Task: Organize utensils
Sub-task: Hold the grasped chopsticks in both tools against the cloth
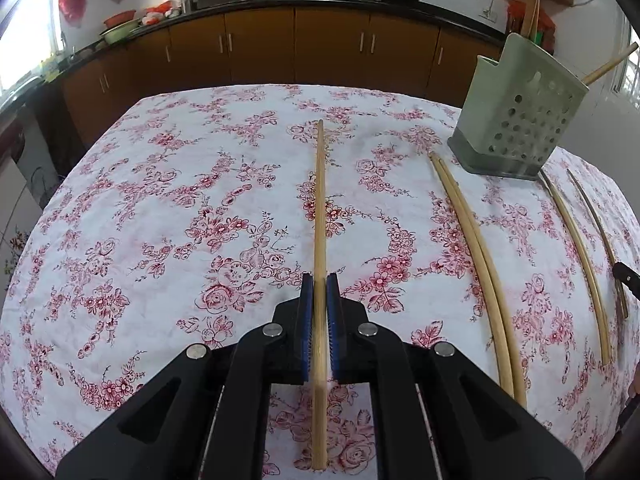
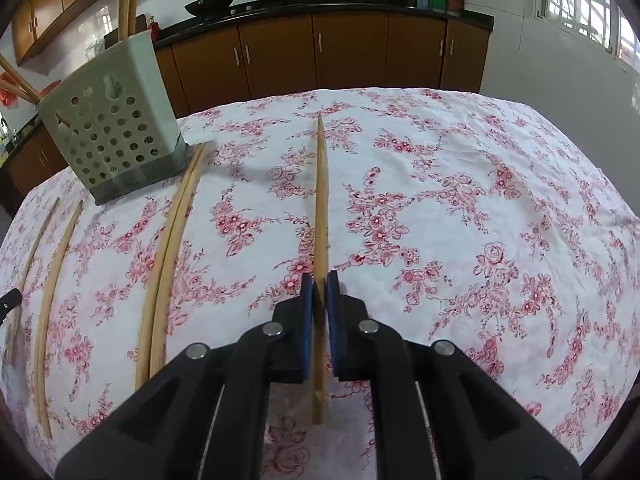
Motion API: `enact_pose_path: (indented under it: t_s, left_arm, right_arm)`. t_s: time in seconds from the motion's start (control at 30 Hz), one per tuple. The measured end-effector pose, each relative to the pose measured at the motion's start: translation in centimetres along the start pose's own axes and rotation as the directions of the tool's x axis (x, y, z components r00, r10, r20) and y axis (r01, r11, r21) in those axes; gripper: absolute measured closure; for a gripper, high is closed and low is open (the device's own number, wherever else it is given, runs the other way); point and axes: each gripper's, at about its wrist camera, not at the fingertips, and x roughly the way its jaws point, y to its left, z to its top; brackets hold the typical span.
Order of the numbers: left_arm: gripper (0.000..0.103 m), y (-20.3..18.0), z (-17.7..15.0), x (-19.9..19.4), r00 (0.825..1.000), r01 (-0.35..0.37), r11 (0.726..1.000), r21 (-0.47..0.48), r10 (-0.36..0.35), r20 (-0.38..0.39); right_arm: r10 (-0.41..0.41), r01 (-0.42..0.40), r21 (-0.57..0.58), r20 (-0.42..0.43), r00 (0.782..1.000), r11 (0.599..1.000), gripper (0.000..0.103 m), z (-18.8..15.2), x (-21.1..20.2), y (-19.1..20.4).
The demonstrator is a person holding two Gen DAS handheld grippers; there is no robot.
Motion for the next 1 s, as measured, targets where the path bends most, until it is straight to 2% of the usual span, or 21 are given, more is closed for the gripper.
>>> enact_pose_path:
  t_s: [1.0]
  left_arm:
    - [0.095,0.00,0.09,0.01,1.000,0.002,1.000,-0.004,-0.002,-0.001]
  right_arm:
    - [0.002,-0.002,0.003,-0.001,1.000,1.000,0.093,0.01,0.04,-0.14]
